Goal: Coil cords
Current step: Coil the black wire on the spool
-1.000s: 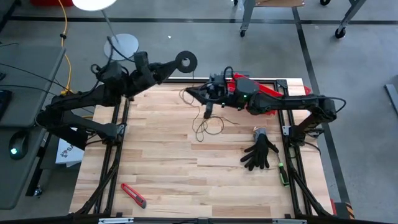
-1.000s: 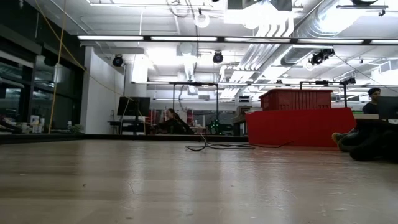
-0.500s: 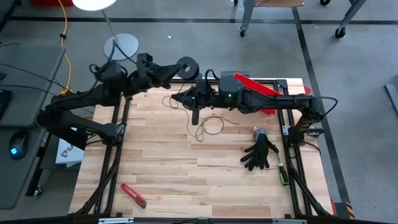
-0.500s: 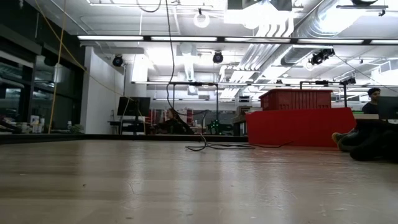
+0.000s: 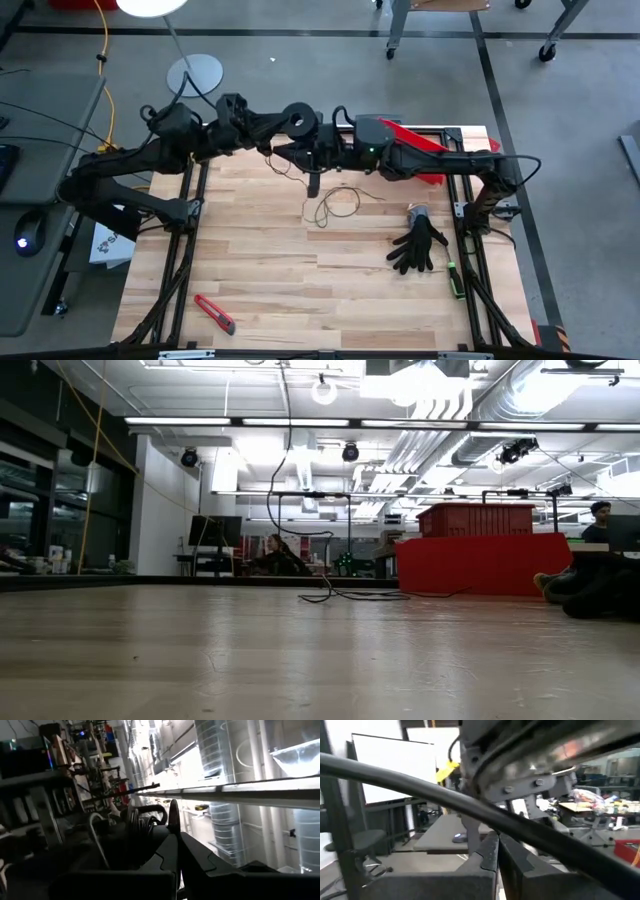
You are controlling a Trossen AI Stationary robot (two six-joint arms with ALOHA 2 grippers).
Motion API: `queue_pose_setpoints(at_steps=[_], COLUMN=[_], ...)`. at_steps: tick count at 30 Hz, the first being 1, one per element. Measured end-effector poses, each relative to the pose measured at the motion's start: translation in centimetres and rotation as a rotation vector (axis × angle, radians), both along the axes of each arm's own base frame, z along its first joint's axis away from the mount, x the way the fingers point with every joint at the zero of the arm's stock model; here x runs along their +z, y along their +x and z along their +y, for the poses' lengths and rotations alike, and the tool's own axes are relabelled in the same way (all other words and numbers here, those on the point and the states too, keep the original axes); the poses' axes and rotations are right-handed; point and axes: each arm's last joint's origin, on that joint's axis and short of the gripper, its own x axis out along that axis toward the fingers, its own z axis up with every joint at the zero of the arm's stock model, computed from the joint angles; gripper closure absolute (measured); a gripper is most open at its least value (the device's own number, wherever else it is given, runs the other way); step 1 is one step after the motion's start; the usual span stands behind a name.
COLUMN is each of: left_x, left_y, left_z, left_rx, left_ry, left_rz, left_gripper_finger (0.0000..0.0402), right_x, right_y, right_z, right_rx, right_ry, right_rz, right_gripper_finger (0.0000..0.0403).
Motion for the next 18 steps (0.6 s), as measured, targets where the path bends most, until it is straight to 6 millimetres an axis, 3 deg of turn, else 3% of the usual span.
queue_pose_setpoints(at_steps=[18], left_x=[0.2], left_y=[0.0], left_z=[-2.7], left_rx=[-0.147], left_ry=[-0.088], left_rz=[-0.025], left_gripper_finger=[0.0401], right_x=[1.1], right_y=[0.0], right_z=[-1.0], right_rx=[-0.009], right_ry=[0.008], right_rz=[-0.172], right_gripper_finger=[0.0403])
